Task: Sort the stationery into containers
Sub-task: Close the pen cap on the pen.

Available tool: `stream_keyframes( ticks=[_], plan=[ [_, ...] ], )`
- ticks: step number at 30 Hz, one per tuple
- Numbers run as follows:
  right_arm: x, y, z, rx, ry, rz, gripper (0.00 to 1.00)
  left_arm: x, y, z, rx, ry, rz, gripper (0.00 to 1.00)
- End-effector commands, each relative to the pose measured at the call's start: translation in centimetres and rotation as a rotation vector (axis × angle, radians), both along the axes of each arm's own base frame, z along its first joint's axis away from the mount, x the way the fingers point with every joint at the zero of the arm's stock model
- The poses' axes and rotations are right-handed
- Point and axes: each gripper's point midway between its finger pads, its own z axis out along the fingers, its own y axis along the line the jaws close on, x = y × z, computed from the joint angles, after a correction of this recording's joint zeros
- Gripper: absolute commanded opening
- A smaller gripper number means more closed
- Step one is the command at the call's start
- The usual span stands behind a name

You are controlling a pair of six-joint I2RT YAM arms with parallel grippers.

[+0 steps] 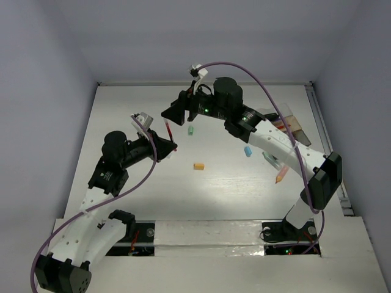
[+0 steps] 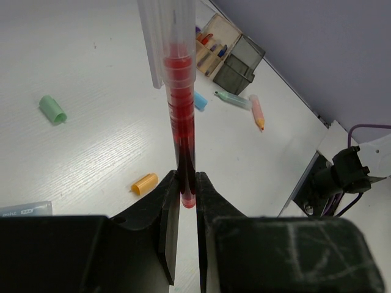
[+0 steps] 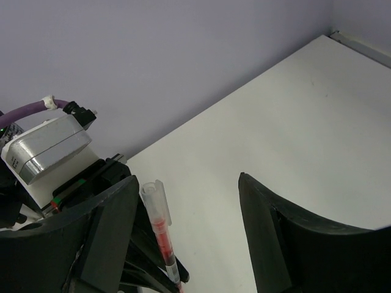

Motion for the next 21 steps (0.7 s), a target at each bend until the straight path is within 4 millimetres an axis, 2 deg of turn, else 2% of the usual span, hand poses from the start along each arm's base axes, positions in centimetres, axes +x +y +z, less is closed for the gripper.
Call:
stream_keyframes(
  ticks=[1, 7, 10, 16, 17, 18, 21],
  plan=[
    [-1.6, -0.2, 2.7, 0.047, -0.061, 0.047, 0.72, 0.0, -0.3, 1.3, -0.017, -0.059, -0.023, 0.0],
    [-1.7, 1.0, 2.0, 0.036, -0.032, 0.078, 0.66, 0.1, -0.4, 1.1, -0.013, -0.049, -0.021, 0.0],
    [-2.4, 1.9, 1.5, 0.027, -0.024, 0.106, 0.64, 0.2, -0.3, 1.0, -0.012, -0.048, -0.017, 0.0],
    [-2.1, 2.2, 0.8, 0.017, -0.009, 0.1, 0.57, 0.2, -0.3, 1.1, -0.011, -0.051, -0.014, 0.0],
    [-2.1, 2.1, 0.4, 0.013, -0.001, 0.099, 0.54, 0.2, -0.3, 1.0, -0.011, -0.049, -0.014, 0.0],
    [-2.0, 2.1, 0.7, 0.021, -0.007, 0.09, 0.47, 0.2, -0.3, 1.0, -0.011, -0.049, -0.014, 0.0],
    [-2.0, 1.8, 0.9, 0.039, -0.013, 0.075, 0.34, 0.2, -0.3, 1.0, -0.011, -0.049, -0.014, 0.0]
  ],
)
